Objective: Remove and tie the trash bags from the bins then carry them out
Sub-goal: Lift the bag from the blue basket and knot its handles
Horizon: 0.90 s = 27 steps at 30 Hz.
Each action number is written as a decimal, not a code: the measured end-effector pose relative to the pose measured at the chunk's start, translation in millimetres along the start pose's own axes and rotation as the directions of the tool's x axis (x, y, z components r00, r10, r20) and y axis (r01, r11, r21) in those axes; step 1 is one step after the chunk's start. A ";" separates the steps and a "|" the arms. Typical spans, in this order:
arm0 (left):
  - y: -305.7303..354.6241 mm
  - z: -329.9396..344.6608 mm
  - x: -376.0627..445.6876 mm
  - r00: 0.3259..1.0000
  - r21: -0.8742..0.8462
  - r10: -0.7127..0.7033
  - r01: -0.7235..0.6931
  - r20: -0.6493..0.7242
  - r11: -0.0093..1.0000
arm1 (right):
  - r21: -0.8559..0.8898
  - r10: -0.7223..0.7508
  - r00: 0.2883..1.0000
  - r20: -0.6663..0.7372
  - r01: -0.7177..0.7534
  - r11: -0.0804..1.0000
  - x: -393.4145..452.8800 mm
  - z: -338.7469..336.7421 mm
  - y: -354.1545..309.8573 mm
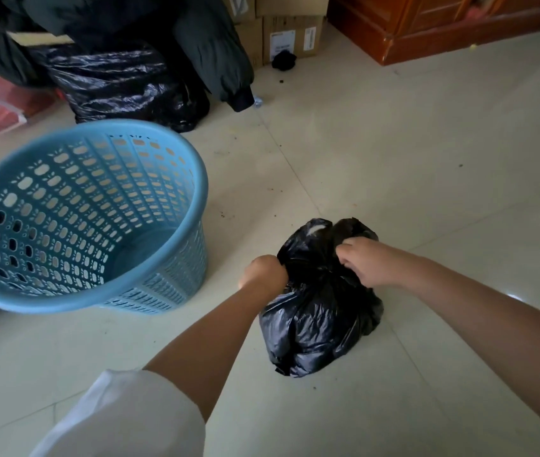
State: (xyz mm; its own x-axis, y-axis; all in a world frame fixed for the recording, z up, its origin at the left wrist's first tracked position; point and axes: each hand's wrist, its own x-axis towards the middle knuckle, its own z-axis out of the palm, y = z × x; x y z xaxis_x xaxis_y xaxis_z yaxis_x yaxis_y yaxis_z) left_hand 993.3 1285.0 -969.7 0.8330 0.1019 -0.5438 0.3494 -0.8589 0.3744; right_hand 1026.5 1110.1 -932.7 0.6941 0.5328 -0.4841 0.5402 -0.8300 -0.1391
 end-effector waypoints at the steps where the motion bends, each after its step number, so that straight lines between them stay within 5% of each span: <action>1: -1.4 -1.6 1.9 1.000 -0.030 -0.016 0.016 0.006 0.999 | 0.021 0.004 1.000 -0.014 -0.004 1.000 -2.8 2.6 5.5; 13: -18.9 -11.3 -17.1 0.999 -0.043 -0.030 0.030 0.015 0.999 | 0.062 -0.015 0.994 -0.105 0.021 0.998 -7.5 7.1 -0.8; 18: -13.4 -20.6 -32.7 0.983 -0.514 0.029 0.068 0.179 0.855 | 0.032 0.004 0.995 -0.096 -0.001 0.999 -6.4 8.5 -2.2; 21: -17.2 -25.7 -40.0 0.981 -0.592 0.025 0.095 0.191 0.800 | -0.125 -0.013 1.000 0.016 0.015 0.992 -7.7 8.9 -6.4; 27: -37.8 -34.9 -57.4 0.954 -0.742 0.116 0.135 0.276 0.656 | -0.280 -0.059 0.998 -0.012 0.053 0.959 0.7 7.0 -31.2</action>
State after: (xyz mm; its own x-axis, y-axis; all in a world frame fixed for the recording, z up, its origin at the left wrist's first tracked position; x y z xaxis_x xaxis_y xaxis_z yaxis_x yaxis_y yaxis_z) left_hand 947.3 1329.1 -926.4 0.7166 -0.1410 -0.6830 0.6606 -0.1771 0.7296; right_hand 1006.8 1135.2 -934.8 0.6665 0.5829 -0.4648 0.6880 -0.7210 0.0826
